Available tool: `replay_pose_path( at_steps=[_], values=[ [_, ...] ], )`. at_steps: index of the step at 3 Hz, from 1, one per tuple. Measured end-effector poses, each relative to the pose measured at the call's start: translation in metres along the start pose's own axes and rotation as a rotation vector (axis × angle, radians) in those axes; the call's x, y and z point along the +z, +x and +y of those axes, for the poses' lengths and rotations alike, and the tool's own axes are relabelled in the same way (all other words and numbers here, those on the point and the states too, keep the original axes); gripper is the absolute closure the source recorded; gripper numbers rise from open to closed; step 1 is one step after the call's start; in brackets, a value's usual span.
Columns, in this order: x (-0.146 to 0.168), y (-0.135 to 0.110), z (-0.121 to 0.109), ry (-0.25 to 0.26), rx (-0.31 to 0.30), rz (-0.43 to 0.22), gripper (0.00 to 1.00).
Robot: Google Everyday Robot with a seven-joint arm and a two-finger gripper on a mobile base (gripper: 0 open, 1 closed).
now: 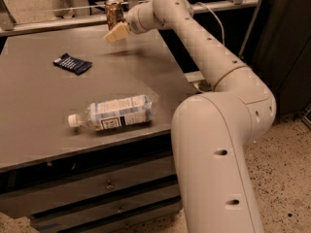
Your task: Knock orange can over
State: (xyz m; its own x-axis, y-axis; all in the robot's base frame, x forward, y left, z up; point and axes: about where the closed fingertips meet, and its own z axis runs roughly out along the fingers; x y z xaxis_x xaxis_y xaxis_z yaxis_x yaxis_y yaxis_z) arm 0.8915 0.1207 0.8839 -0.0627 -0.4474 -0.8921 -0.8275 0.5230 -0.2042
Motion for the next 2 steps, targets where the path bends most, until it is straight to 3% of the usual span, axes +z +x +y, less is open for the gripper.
replay_pose_path(
  at_steps=[1, 2],
  values=[
    [-0.0009, 0.0021, -0.0081, 0.071, 0.012, -0.018, 0.00],
    [0.0021, -0.0005, -0.0130, 0.103, 0.017, -0.038, 0.00]
  ],
)
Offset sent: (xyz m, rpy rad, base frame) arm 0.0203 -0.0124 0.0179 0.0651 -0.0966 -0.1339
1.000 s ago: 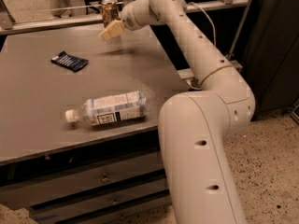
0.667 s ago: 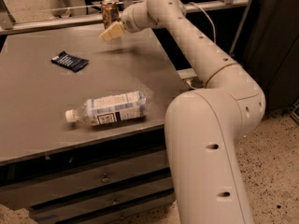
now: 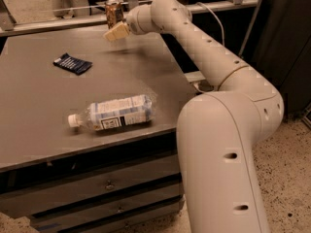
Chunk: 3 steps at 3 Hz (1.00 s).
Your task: Knock orange can over
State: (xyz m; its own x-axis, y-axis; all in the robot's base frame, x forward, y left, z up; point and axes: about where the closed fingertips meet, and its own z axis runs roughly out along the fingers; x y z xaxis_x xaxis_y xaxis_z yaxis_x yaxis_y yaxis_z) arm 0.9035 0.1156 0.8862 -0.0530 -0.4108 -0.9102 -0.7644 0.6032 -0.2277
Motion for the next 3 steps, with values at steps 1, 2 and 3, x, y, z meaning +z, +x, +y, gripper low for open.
replay_pose_path(
  at_steps=[1, 2, 3],
  values=[
    [0.031, -0.020, -0.002, -0.022, 0.021, -0.016, 0.00],
    [0.038, -0.019, -0.001, -0.023, 0.024, -0.007, 0.00],
    [0.045, -0.014, -0.004, -0.016, 0.032, -0.002, 0.18]
  ],
)
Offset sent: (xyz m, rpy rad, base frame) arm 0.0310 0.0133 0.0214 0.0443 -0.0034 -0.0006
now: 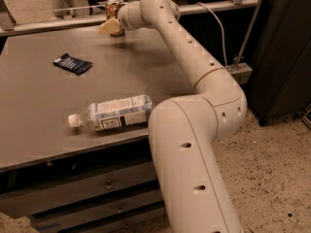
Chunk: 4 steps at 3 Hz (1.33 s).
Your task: Knock orange can over
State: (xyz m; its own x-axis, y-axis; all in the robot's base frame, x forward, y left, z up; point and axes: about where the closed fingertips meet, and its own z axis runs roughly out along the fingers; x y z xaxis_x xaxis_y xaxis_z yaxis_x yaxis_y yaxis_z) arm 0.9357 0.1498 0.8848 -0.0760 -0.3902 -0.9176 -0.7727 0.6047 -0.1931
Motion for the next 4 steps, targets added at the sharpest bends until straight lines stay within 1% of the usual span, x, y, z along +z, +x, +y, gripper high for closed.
replay_pose_path(
  at_steps=[2, 3, 4],
  values=[
    [-0.001, 0.006, -0.016, 0.043, -0.014, -0.005, 0.65],
    [-0.014, 0.009, -0.022, 0.040, -0.022, -0.007, 0.88],
    [-0.049, 0.007, -0.023, 0.005, -0.039, -0.013, 1.00]
  ],
)
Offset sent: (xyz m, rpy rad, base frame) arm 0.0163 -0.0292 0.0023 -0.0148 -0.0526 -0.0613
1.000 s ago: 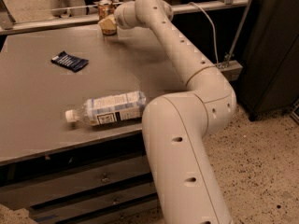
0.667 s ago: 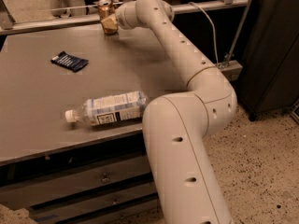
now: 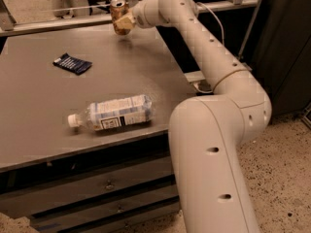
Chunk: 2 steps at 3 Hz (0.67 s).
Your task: Knock orange can over
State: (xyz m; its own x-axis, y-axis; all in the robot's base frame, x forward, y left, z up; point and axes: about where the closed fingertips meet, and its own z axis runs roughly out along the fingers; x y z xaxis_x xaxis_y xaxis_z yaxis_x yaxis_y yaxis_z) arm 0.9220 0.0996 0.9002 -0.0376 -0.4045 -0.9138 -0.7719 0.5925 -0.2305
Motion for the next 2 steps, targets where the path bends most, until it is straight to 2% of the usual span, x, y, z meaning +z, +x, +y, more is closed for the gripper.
replay_pose_path(
  at_steps=[1, 2],
  values=[
    [-0.046, -0.013, 0.014, -0.080, -0.043, -0.016, 1.00],
    [-0.093, -0.029, 0.028, -0.170, -0.165, -0.001, 1.00]
  ],
)
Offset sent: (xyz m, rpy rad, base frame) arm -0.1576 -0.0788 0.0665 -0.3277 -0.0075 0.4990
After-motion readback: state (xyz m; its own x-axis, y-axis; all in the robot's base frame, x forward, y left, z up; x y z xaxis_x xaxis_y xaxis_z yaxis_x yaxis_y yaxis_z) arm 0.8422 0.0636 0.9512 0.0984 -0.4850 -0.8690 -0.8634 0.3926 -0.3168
